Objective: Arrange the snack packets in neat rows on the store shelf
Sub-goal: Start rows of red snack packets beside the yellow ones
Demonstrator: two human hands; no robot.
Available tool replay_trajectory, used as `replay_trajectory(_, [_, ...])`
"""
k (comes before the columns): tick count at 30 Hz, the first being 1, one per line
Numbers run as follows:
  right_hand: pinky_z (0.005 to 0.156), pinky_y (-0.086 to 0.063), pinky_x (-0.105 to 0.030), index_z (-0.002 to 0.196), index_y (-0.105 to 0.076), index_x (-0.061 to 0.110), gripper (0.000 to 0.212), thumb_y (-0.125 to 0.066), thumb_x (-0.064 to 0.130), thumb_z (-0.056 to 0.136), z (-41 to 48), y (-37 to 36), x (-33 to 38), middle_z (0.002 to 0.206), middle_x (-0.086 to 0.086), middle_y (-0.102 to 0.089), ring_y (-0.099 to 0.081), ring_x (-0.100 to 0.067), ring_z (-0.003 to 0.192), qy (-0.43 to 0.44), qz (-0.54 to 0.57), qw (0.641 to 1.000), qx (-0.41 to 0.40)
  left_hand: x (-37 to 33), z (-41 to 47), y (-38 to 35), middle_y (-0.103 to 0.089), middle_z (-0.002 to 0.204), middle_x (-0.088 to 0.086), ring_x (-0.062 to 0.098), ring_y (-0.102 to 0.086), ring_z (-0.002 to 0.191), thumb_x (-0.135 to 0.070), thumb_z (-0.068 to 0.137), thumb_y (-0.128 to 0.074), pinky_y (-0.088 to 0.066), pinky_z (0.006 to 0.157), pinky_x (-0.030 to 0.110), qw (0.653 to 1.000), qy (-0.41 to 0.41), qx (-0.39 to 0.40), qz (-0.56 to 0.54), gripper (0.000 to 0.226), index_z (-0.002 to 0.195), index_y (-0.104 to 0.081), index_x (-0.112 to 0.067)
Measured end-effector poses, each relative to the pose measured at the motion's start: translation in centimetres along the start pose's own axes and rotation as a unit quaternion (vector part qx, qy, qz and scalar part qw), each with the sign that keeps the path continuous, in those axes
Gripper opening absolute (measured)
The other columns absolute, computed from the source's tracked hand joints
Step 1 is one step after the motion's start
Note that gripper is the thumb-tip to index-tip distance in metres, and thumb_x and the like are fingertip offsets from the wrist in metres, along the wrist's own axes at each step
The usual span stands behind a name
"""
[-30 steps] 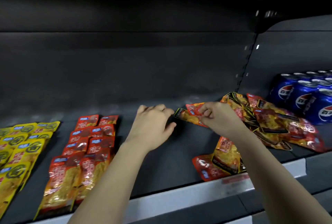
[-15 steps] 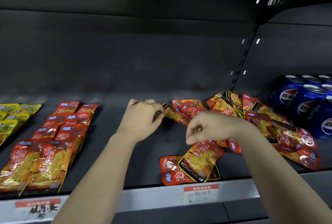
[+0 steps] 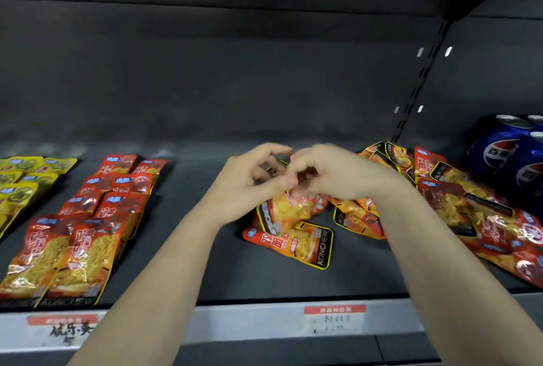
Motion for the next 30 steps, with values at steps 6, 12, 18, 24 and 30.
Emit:
replay_trajectory(6, [0.082, -0.048, -0.025, 0.085, -0.076, 0.019, 0.011, -0.076, 0.010, 0.079, 1.4, 0.1, -0.7, 0.082, 0.010, -0.066, -0.062, -0.006, 0.083, 0.021, 0.085, 0.978, -0.187, 1.2, 0.2, 1.0, -0.071, 0.095, -0.009, 0.009, -0.070, 0.080, -0.024, 0.067, -0.087, -0.053, 0.086, 0.029, 0.999, 0.045, -0.015, 0.024, 0.074, 0.131, -0.051, -0.037])
replay_trajectory(12, [0.079, -0.048, -0.019, 0.100, -0.056, 0.020, 0.009, -0.061, 0.016, 0.093, -0.8, 1.6, -3.0, 0.089, 0.013, -0.060, -0.060, 0.001, 0.085, -0.021, 0.158, 0.896, -0.415, 3.1, 0.2, 2.0, -0.068, 0.098, -0.007, 0.010, -0.063, 0.102, -0.013, 0.081, -0.074, -0.046, 0.101, 0.033, 0.989, 0.050, -0.058, 0.127, 0.059, 0.134, -0.053, -0.027])
replay_trajectory(18, [0.068, -0.050, -0.034, 0.101, -0.052, 0.026, 0.016, -0.064, 0.026, 0.091, 0.6, -1.5, -3.8, 0.075, 0.008, -0.063, -0.061, -0.010, 0.068, -0.059, 0.096, 0.978, -0.176, 3.4, 0.2, 4.2, -0.059, 0.114, -0.001, 0.024, -0.058, 0.103, -0.002, 0.087, -0.058, -0.044, 0.093, 0.042, 0.948, 0.035, -0.139, 0.286, 0.040, 0.122, -0.057, -0.021])
replay_trajectory(24, [0.063, -0.050, -0.023, 0.086, -0.069, 0.026, 0.027, -0.077, 0.049, 0.075, 0.8, -4.7, -3.1, 0.077, 0.009, -0.066, -0.058, 0.001, 0.062, -0.095, 0.034, 0.995, 0.008, 3.6, -0.2, 5.1, -0.056, 0.109, -0.005, 0.019, -0.054, 0.099, -0.006, 0.090, -0.051, -0.020, 0.082, 0.030, 0.924, 0.061, -0.178, 0.332, 0.032, 0.118, -0.054, -0.021])
replay_trajectory(30, [0.066, -0.045, -0.015, 0.102, -0.066, 0.028, 0.042, -0.087, 0.038, 0.067, -0.1, -6.1, -2.2, 0.095, 0.014, -0.060, -0.055, 0.002, 0.075, -0.090, 0.039, 0.987, 0.126, 3.5, -0.4, 5.1, -0.059, 0.099, -0.009, 0.015, -0.056, 0.093, -0.010, 0.086, -0.053, -0.021, 0.079, 0.031, 0.924, 0.052, -0.183, 0.332, 0.026, 0.109, -0.055, -0.023])
Point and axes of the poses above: each hand's wrist, its own z-axis towards the middle knuckle, its own y-axis out of the back of the hand, x = y × z, the point moved 8 cm from there along z, towards the middle knuckle
